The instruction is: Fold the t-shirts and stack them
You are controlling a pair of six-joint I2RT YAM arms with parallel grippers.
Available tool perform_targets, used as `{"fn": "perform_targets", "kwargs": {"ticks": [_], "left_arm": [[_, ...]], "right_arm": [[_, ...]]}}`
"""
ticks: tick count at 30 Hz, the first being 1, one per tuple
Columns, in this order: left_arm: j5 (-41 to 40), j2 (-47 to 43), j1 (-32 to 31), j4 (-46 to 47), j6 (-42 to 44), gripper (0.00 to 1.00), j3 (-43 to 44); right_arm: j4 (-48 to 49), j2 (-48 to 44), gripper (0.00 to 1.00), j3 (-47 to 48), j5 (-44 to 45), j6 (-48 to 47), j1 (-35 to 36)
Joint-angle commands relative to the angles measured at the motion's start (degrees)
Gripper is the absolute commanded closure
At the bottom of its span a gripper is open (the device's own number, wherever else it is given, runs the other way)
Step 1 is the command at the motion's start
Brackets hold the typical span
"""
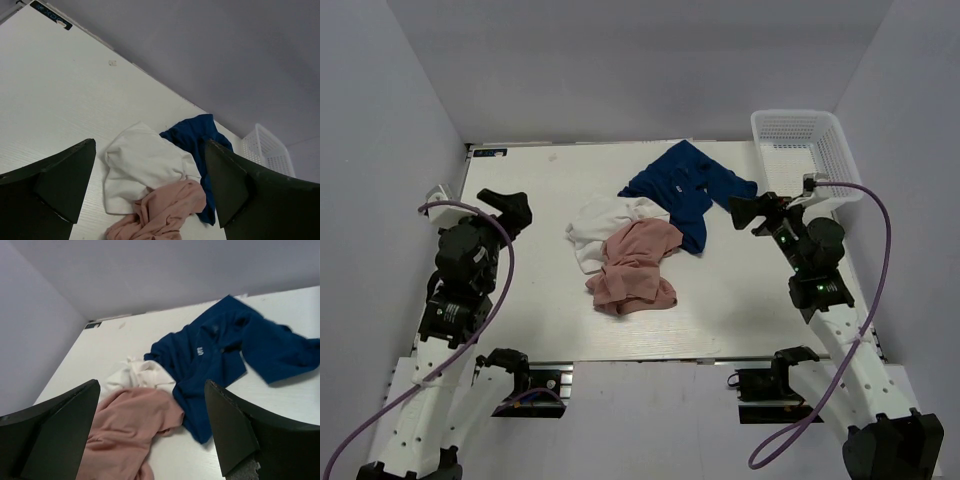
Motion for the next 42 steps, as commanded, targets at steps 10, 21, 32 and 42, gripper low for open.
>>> {"fn": "perform_targets", "kwargs": {"ticks": [10, 21, 32, 42], "left_arm": [[2.92, 7.73, 0.40, -5.59, -3.01, 0.00, 2.11], [3.46, 15.04, 0.40, -10.34, -0.98, 0.00, 6.86], [3.11, 11.79, 0.40, -8.23, -0.37, 0.00, 3.96], [0.65, 8.72, 0.40, -9.36, -0.89, 0.00, 2.90]], "right_arm": [[-5.95, 15.06, 0.10, 4.88, -5.59, -3.90, 0.33], [-13.94, 56.89, 0.10, 35.12, -2.60, -11.44, 2.88], [-23.52, 74.78, 0.10, 51.22, 7.41, -17.77, 9.30], [-26.87, 76.28, 1.00, 55.26, 5.93, -17.95, 12.99]]}}
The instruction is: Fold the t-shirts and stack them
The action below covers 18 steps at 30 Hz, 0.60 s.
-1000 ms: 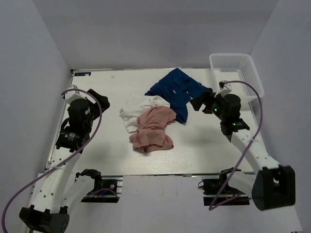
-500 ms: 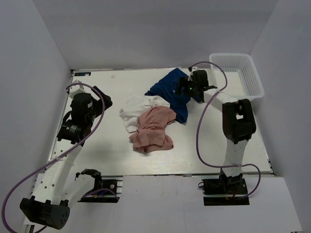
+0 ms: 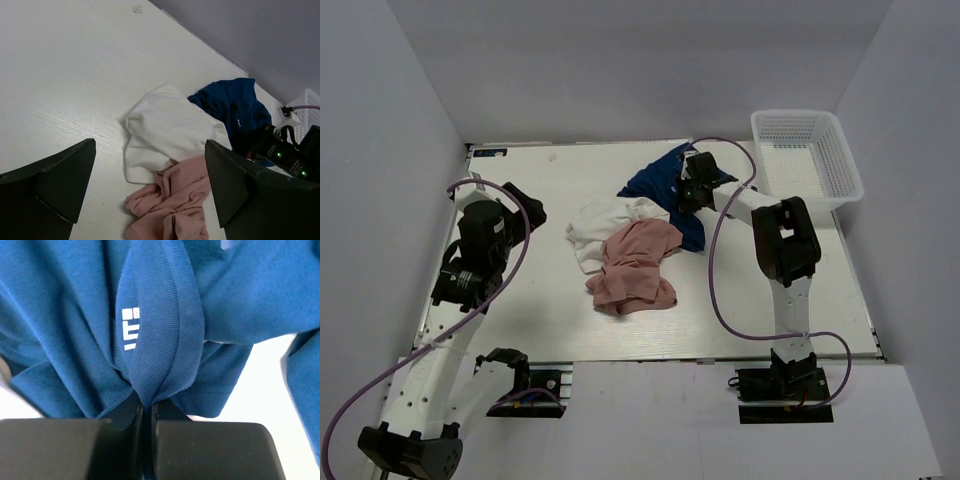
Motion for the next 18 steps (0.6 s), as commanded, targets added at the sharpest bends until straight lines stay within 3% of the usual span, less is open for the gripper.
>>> {"fn": "perform_targets", "kwargs": {"ticks": [1, 7, 9, 18], "left_arm": [[-2.04, -1.48, -0.21, -1.08, 0.00, 0.00, 0.04], [-2.57, -4.37, -0.21, -1.08, -1.13, 0.00, -2.32], [-3.62, -5.25, -0.21, -0.56, -1.14, 0.00, -2.94], [-4.14, -7.63, -0.21, -0.03, -1.67, 0.00, -4.09]], "right_arm": [[-1.27, -3.10, 1.00, 3.79, -0.41, -1.04, 0.97], [7.41, -22.24, 1.00, 5.20, 4.94, -2.10, 0.53], [6.91, -25.59, 1.00, 11.75, 9.30, -2.79, 0.01], [6.37, -22.11, 1.00, 33.22, 28.58, -11.39, -5.26]]}}
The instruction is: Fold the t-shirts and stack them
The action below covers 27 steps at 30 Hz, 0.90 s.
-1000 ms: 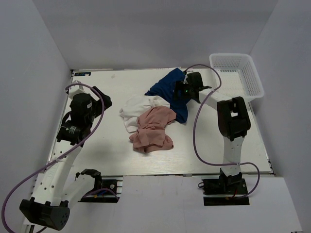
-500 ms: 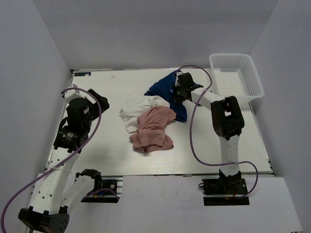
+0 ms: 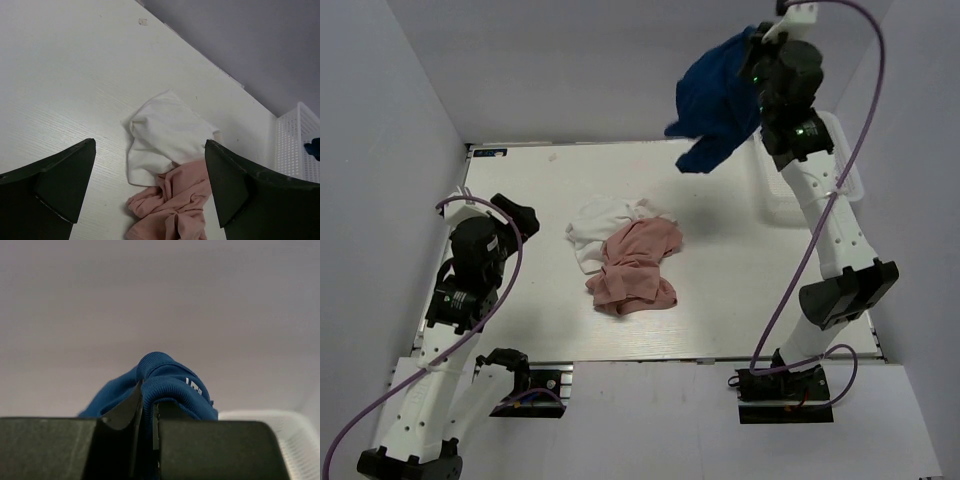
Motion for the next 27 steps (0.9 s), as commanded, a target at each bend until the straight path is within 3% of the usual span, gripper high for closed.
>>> {"fn": "perform_targets", "kwargs": {"ticks": [1, 3, 4, 7, 14, 18, 19, 22, 26, 27], "left_arm": [[-1.35, -0.72, -0.17, 0.56, -0.36, 0.00, -0.42], [-1.88, -0.72, -0.17, 0.56, -0.36, 0.00, -0.42], [-2.57, -0.72, -0.17, 0.56, 0.17, 0.00, -0.42], [-3.20, -0.72, -0.17, 0.04, 0.17, 0.00, -0.42], [-2.76, -0.72, -0.17, 1.61, 0.87, 0.00, -1.03], [-2.05, -0.72, -0.17, 2.23, 2.01, 0.00, -1.03], [-2.05, -0.72, -0.17, 2.23, 2.02, 0.00, -1.03], [-0.57, -0.19, -0.17, 2.23, 2.02, 0.00, -1.03], [2.25, 0.42, -0.17, 3.38, 3.15, 0.00, -1.55], [2.95, 0.42, -0.17, 3.99, 3.16, 0.00, -1.56]], "right_arm": [[3.40, 4.47, 1.00, 6.74, 13.49, -9.14, -3.12], [4.46, 5.18, 1.00, 11.84, 15.97, -11.97, -4.53], [10.03, 5.01, 1.00, 11.68, 16.51, -15.38, -5.15], [13.69, 4.83, 1.00, 9.40, 15.37, -17.87, -8.40], [10.64, 7.29, 1.00, -3.60, 16.52, -14.29, -15.61], [7.89, 8.18, 0.98, -14.66, 8.61, -14.63, -17.28], [7.98, 8.00, 0.93, -16.95, 8.08, -14.63, -17.20], [2.47, 9.05, 0.10, -15.59, 10.62, -11.56, -17.37], [-6.94, 8.62, 0.10, -11.18, 13.35, -10.23, -16.84], [-8.00, 6.61, 0.10, -11.00, 8.22, -9.97, -16.76]]}}
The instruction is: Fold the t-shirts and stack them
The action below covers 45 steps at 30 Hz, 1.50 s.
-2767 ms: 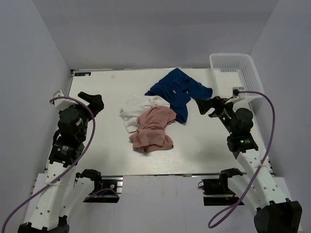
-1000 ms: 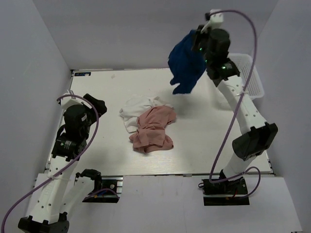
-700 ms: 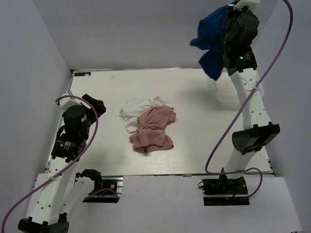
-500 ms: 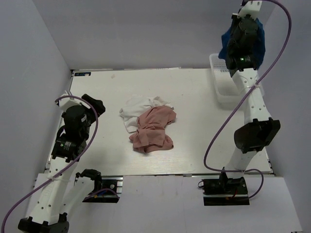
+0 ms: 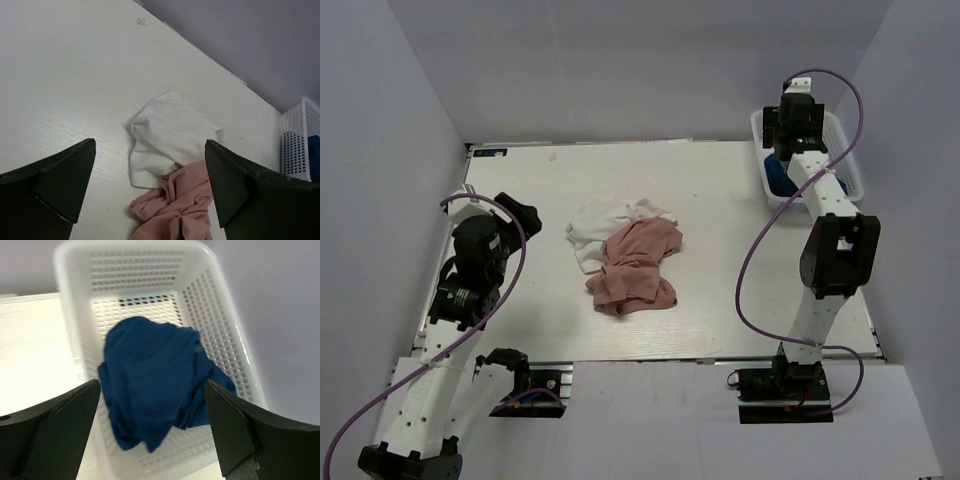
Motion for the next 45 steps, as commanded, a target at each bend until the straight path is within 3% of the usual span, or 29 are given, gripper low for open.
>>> {"fn": "perform_targets", "kwargs": {"ticks": [1, 4, 9, 10, 11, 13, 16, 22, 23, 27, 35, 37, 38, 39, 40, 45], "left_arm": [[2.85, -0.15, -0.17, 1.96, 1.26, 0.00, -0.64], [2.85, -0.15, -0.17, 1.43, 0.74, 0.00, -0.64], [4.68, 0.46, -0.17, 2.04, 0.73, 0.00, -1.34], [5.39, 0.47, -0.17, 2.05, 0.73, 0.00, -1.34], [5.40, 0.47, -0.17, 1.35, 0.73, 0.00, -1.34], [5.92, 1.08, -0.17, 0.56, 0.73, 0.00, -0.64], [5.92, 1.08, -0.17, -0.24, 0.21, 0.00, -0.11], [7.24, 2.22, -0.17, 0.99, 0.20, 0.00, -0.64], [7.24, 2.23, -0.17, 0.99, 0.73, 0.00, -0.64], [7.24, 3.28, -0.17, 0.38, 0.73, 0.00, -0.12], [7.24, 3.28, -0.17, 0.28, 0.73, 0.00, -0.11], [7.24, 3.28, -0.17, 0.29, 0.73, 0.00, -0.64], [7.24, 3.28, -0.17, 0.29, 1.25, 0.00, -0.64], [7.24, 3.28, -0.17, 0.29, 1.26, 0.00, -0.64], [7.24, 3.28, -0.17, 0.29, 1.26, 0.00, -0.64], [7.76, 3.28, -0.17, 0.90, 1.26, 0.00, -0.64]], "right_arm": [[-5.18, -7.39, 0.10, 5.46, -5.81, 1.68, 0.71], [-8.36, -13.54, 0.10, 2.05, -19.87, 3.00, 2.81], [-2.34, -23.73, 0.10, -12.89, -27.45, 7.74, 12.27], [-1.18, -25.14, 0.10, -15.00, -33.90, 10.53, 13.96], [1.01, -25.68, 0.10, -21.46, -35.53, 11.43, 16.85], [1.04, -26.03, 0.10, -25.81, -39.75, 12.14, 21.61], [1.82, -25.33, 0.10, -32.06, -39.51, 12.05, 30.99], [6.92, -22.00, 0.10, -40.95, -35.12, 11.26, 35.94], [6.75, -19.03, 0.10, -40.43, -29.28, 9.17, 36.30], [11.73, -14.00, 0.10, -40.33, -22.46, 8.54, 38.24], [20.63, -4.42, 0.10, -36.82, -29.99, 7.56, 38.67], [19.67, -3.27, 0.30, -35.15, -30.62, 10.44, 38.59], [19.40, -3.36, 0.45, -35.23, -30.62, 10.82, 38.85], [21.05, -6.14, 0.68, -35.84, -30.54, 11.52, 39.11], [21.85, -7.74, 1.00, -36.55, -29.23, 12.22, 39.03], [23.53, -22.32, 1.00, -42.61, -23.33, 12.67, 39.03]]}}
